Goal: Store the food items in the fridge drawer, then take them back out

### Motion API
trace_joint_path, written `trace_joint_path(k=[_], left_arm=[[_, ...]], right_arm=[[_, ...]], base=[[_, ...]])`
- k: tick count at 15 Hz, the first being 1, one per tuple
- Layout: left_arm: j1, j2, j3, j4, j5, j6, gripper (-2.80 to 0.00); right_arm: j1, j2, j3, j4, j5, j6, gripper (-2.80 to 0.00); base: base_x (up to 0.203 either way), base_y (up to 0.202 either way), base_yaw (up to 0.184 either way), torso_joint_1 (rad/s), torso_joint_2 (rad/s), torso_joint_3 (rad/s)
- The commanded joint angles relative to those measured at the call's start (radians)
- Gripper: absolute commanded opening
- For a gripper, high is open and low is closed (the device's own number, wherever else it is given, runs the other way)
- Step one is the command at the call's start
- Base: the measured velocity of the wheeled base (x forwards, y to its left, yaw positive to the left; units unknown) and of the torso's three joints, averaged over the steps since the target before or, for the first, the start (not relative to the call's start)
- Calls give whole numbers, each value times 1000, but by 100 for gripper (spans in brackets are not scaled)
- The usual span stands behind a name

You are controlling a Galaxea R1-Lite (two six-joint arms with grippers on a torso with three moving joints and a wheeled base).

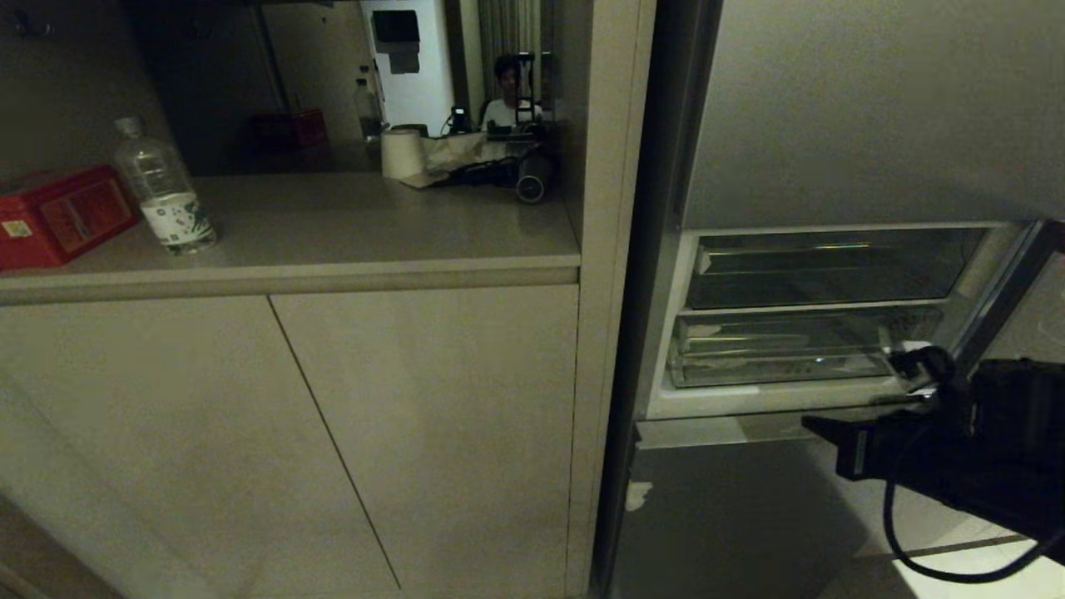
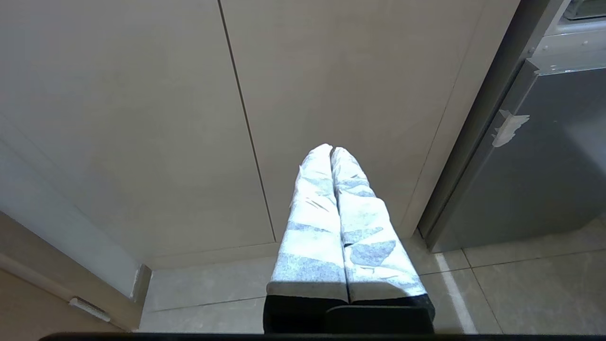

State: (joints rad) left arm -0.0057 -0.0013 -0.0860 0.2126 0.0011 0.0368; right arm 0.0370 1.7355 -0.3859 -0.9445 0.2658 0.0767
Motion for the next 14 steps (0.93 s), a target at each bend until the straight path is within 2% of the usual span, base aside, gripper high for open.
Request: trace_joint_path(k=[1,4,6,10,14], left_arm=[[0,1,0,1,0,0,-280],[0,1,0,1,0,0,-280],[0,1,0,1,0,0,-280],[0,1,0,1,0,0,-280],[0,1,0,1,0,0,-280]], right_arm=[[28,313,-28,-256,-23,-6,0],[89,539,-174,-468,-150,-12,0],[140,576,-248,-524,-208,-13,0],[138,541,-255,-527,-220,-40,0],[138,572,-333,-537,-218,-49,0]], base=[[0,0,0,0,0,0],[0,0,0,0,0,0],[0,0,0,0,0,0],[0,0,0,0,0,0],[0,0,0,0,0,0]])
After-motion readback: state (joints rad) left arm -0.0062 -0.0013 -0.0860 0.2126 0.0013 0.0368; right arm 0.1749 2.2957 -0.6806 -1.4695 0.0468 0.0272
